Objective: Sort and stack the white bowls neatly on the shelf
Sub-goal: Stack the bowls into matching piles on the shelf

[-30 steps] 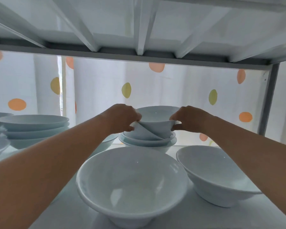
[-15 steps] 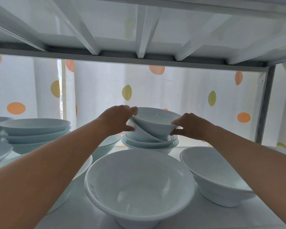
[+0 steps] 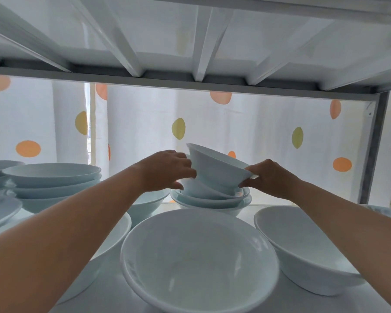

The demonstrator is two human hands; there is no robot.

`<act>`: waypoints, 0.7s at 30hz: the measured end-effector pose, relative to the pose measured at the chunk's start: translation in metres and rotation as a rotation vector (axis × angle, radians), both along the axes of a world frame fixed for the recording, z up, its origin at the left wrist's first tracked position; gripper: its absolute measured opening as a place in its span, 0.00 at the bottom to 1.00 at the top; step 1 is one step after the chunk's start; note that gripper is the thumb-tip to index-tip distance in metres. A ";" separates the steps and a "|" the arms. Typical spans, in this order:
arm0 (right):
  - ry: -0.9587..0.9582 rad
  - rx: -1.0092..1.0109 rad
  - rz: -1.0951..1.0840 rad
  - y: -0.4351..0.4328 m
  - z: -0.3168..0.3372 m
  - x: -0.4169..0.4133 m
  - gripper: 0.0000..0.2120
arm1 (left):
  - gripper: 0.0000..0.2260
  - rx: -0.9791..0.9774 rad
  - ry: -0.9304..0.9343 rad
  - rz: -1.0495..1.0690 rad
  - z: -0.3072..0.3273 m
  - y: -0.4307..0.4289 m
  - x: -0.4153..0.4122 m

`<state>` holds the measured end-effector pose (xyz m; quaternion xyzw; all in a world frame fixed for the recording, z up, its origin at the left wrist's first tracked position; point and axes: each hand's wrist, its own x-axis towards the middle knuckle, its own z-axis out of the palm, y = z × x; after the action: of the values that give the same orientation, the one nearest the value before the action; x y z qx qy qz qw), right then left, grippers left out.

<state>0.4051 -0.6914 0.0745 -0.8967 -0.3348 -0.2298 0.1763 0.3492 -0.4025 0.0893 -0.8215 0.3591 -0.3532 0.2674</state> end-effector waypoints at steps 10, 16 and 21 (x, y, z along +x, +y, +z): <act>-0.019 -0.123 -0.025 0.007 0.008 -0.001 0.06 | 0.12 0.067 0.180 0.311 -0.003 -0.020 0.001; 0.022 -0.254 -0.060 0.017 0.011 -0.006 0.09 | 0.12 -0.030 0.282 0.348 0.007 -0.022 -0.013; 0.049 -0.311 -0.102 0.022 0.009 -0.003 0.10 | 0.16 0.070 0.158 0.393 0.004 -0.027 -0.028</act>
<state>0.4018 -0.6691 0.0834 -0.9342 -0.3161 -0.1621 0.0317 0.3212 -0.4290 0.0936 -0.8911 0.2237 -0.2159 0.3306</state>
